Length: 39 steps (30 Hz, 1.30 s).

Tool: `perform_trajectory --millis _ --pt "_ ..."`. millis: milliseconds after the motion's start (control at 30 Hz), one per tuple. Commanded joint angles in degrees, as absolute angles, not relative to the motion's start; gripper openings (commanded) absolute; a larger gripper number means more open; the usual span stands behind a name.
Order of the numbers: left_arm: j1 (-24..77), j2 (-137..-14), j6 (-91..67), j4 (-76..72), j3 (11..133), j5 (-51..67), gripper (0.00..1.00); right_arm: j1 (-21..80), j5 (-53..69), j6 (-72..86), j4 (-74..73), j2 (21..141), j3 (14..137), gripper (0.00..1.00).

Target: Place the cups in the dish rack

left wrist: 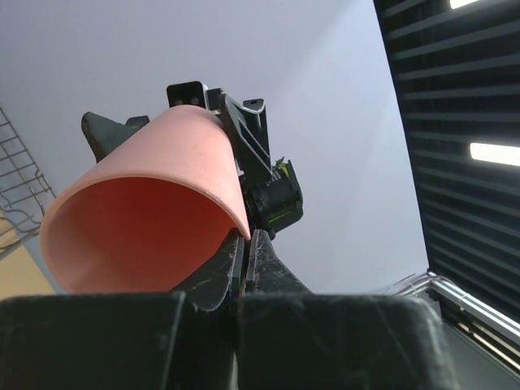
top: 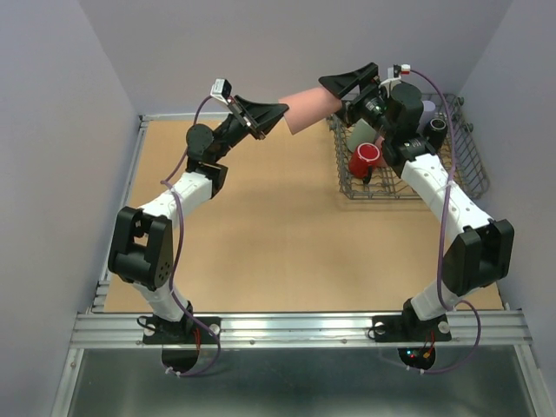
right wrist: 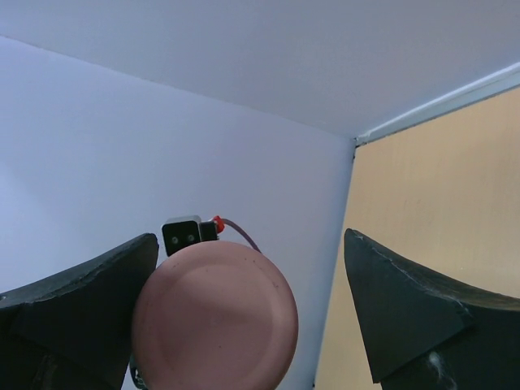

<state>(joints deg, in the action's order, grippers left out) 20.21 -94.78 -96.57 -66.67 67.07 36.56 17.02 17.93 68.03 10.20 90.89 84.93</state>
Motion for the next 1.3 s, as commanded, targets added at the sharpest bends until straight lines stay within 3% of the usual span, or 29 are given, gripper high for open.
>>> perform_trajectory --millis 0,267,600,700,767,800,867,900,967,1000,1100,1267 --pt "20.83 -93.17 -97.47 -75.32 66.98 33.85 0.0 18.02 19.07 68.91 15.12 90.0 85.08 1.0" --pt "23.55 -88.77 -90.1 -61.45 64.07 25.14 0.0 18.02 17.67 69.0 15.21 88.86 83.76 0.99" --pt "25.31 -89.38 -88.24 -58.1 64.95 23.29 0.0 18.02 18.37 68.56 14.59 89.74 84.81 0.83" --pt "25.31 -89.91 -87.54 -57.57 65.39 24.26 0.0 18.02 19.51 68.64 14.59 90.35 84.9 0.63" --pt "25.4 -90.26 -87.54 -57.22 65.57 24.87 0.0 18.02 19.6 68.47 14.59 90.18 84.46 0.42" --pt "25.4 -90.44 -87.54 -57.13 65.91 25.4 0.0 18.02 19.51 68.47 14.5 89.91 84.11 0.26" --pt "25.4 -91.4 -87.63 -56.78 66.44 27.68 0.0 18.02 18.99 67.77 14.41 89.56 84.2 0.09" --pt "25.31 -91.75 -87.63 -56.6 66.88 29.43 0.05 18.02 18.72 67.07 13.63 89.47 84.46 0.0" --pt "25.23 -91.76 -87.45 -56.08 66.8 30.06 0.14 17.49 18.46 66.1 12.84 89.04 84.81 0.0" --pt "25.14 -91.41 -87.1 -55.9 66.1 30.15 0.32 17.14 18.37 65.75 12.48 88.86 84.9 0.0" --pt "24.0 -90.0 -85.7 -52.75 64.87 30.85 0.55 14.6 18.72 65.39 11.52 87.9 84.38 0.0" --pt "21.45 -86.76 -82.71 -47.64 62.32 33.13 0.6 8.17 20.65 63.2 8.8 86.4 83.93 0.0"
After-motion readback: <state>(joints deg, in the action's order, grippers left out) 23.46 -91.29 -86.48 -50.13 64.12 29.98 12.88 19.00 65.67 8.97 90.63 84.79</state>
